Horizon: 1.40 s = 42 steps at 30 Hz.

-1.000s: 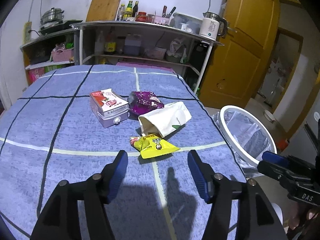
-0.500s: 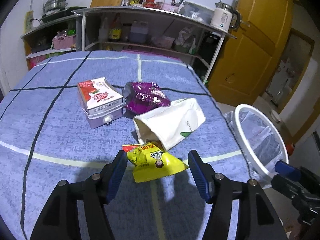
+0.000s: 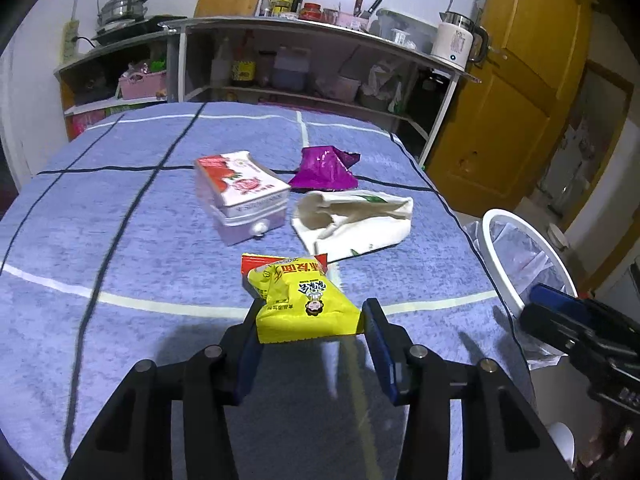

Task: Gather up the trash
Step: 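Grasp the yellow snack bag with the left tool while the right tool grasps the white paper bag, then carry the yellow bag and white paper bag over the trash bin and open both tools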

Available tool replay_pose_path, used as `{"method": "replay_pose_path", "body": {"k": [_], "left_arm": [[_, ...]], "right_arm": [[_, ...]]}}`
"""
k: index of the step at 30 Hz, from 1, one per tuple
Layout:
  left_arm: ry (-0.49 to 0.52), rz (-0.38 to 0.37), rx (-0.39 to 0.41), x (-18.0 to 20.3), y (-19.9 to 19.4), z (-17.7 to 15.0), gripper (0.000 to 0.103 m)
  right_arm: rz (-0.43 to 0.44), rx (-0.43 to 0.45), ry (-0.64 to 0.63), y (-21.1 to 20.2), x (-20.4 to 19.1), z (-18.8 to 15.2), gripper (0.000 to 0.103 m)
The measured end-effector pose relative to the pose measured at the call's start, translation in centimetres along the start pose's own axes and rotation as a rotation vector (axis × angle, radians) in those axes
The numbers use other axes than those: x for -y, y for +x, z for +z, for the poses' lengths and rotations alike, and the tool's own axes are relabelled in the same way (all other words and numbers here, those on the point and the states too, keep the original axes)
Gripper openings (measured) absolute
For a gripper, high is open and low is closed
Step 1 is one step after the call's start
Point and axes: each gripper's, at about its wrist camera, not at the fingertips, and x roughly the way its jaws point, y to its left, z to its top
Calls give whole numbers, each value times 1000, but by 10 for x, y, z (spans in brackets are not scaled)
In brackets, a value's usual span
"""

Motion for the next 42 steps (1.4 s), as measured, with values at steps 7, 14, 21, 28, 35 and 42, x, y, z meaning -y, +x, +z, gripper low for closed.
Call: {"method": "replay_pose_path", "body": {"k": [7, 14, 21, 28, 35, 42], "left_arm": [[-15, 14, 22, -19, -15, 0, 48], [-26, 17, 41, -33, -21, 3, 48], [-28, 0, 42, -41, -17, 5, 48], [-35, -9, 36, -47, -11, 6, 48], [-36, -13, 32, -48, -10, 5, 48], [-29, -6, 34, -46, -11, 2, 48]], "right_arm": [[20, -18, -55, 25, -17, 18, 51], [-17, -29, -121, 60, -29, 46, 51], [-30, -67, -131, 99, -25, 65, 51], [-17, -99, -85, 123, -13, 77, 51], [10, -86, -76, 120, -15, 77, 26], [12, -61, -83, 106, -21, 73, 19]]}}
